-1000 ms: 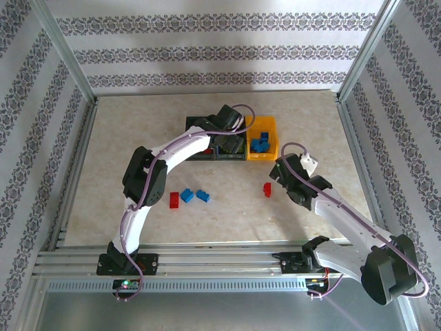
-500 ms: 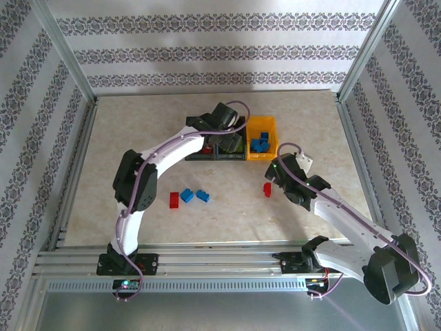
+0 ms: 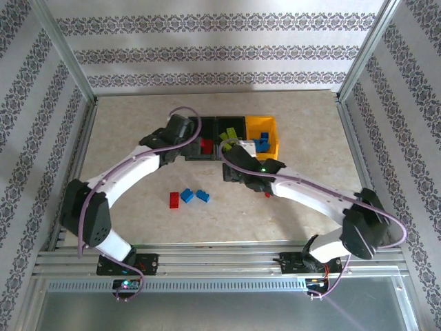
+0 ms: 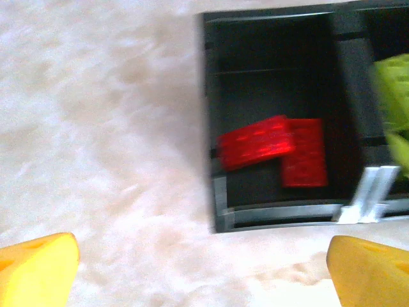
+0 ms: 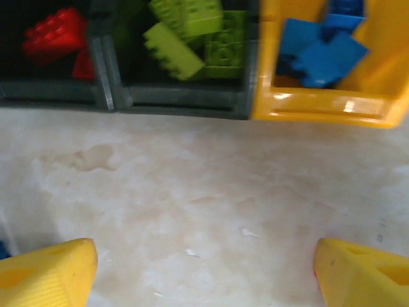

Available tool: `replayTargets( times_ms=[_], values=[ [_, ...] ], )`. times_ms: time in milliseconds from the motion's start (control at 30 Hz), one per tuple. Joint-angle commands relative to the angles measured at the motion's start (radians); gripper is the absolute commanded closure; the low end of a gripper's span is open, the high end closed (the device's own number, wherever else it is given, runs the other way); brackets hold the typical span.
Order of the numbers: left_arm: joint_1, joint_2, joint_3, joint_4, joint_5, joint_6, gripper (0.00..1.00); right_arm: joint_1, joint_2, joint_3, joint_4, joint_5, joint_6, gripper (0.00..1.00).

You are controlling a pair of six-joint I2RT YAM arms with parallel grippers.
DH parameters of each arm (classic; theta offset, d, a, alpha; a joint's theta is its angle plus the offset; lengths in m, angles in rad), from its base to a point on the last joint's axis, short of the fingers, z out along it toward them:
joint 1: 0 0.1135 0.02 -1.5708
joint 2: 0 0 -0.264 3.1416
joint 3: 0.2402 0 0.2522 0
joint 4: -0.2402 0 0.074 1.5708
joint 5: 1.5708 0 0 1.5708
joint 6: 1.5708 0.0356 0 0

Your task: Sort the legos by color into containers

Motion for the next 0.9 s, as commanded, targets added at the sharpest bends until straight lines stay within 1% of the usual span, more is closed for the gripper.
replayTargets(
  times_ms=[0, 100, 200, 300, 367, 533, 867],
  values=[
    [0.111, -0.095, -0.104, 0.059, 0.07, -0.13, 0.0, 0.035, 0.087, 0.084, -0.019, -0.086, -0.117, 0.16],
    [0.212, -0.177, -0.221, 0.097, 0.127, -0.193, 0.0, 0.06, 0.162, 0.145, -0.036, -0.141, -0.15, 0.18],
    [0.286, -0.249, -0.31, 0.103, 0.123, -0.228, 0.01, 0.067, 0.215, 0.179, -0.045, -0.196, -0.167, 0.21],
    [0.332, -0.308, -0.359, 0.103, 0.112, -0.234, 0.0, 0.071, 0.262, 0.207, -0.066, -0.247, -0.175, 0.25],
    [0.347, -0.335, -0.377, 0.103, 0.097, -0.232, 0.0, 0.077, 0.295, 0.225, -0.08, -0.277, -0.181, 0.27],
    [0.365, -0.365, -0.394, 0.105, 0.077, -0.236, 0.0, 0.107, 0.361, 0.268, -0.089, -0.325, -0.194, 0.3],
    [0.378, -0.36, -0.413, 0.132, 0.099, -0.257, 0.0, 0.123, 0.467, 0.334, -0.095, -0.37, -0.218, 0.31]
  ],
)
